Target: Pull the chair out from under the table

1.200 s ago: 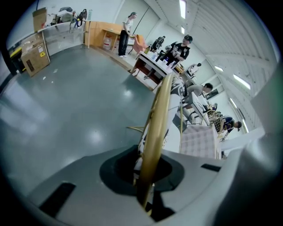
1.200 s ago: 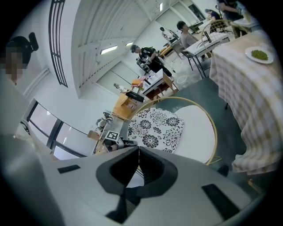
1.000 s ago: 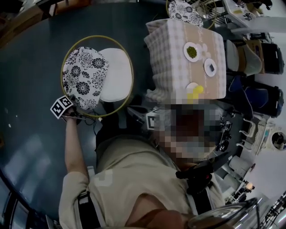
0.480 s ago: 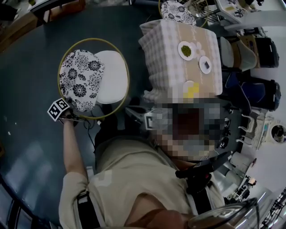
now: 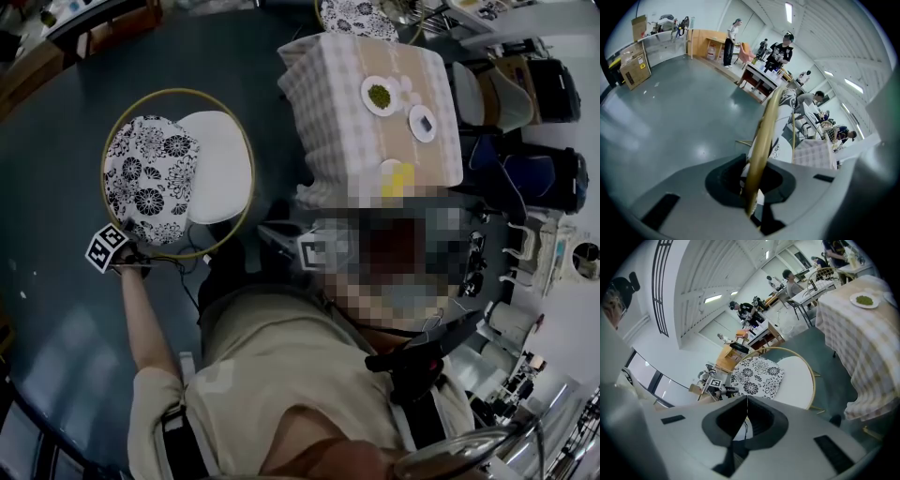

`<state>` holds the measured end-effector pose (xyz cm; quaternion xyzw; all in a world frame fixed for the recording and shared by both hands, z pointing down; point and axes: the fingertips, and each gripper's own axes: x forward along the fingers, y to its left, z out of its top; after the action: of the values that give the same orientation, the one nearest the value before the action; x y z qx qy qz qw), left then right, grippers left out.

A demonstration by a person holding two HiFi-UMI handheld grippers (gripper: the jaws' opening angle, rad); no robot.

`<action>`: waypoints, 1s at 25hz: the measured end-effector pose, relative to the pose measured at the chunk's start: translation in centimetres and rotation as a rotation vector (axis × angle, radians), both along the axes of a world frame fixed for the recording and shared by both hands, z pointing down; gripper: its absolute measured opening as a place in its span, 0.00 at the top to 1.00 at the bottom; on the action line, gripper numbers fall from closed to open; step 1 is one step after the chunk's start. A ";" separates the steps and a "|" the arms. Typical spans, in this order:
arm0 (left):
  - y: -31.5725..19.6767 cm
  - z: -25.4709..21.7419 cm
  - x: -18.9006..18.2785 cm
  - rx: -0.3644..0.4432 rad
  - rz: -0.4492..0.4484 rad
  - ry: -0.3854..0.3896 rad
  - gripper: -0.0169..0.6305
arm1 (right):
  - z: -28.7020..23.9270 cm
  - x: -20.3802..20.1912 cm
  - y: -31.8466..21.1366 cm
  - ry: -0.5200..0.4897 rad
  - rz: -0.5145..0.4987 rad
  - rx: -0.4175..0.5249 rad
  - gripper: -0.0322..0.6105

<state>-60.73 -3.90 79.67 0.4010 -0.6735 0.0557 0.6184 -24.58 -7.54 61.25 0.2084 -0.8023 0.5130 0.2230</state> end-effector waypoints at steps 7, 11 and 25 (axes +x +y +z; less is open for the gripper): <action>1.2 0.0 -3.1 0.009 -0.014 -0.049 0.91 | 0.9 0.1 0.1 0.017 -0.013 -0.012 0.93; 2.3 -0.2 -3.8 0.009 -0.031 -0.048 0.91 | 0.4 -1.3 -0.3 0.008 -0.038 -0.007 0.93; 3.2 -0.5 -5.3 0.011 -0.021 -0.041 0.91 | 0.2 -2.9 -0.1 0.027 -0.031 -0.005 0.93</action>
<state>-66.05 -0.71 79.13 0.3960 -0.6907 0.0539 0.6027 -27.45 -7.68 61.44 0.2023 -0.8010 0.5088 0.2422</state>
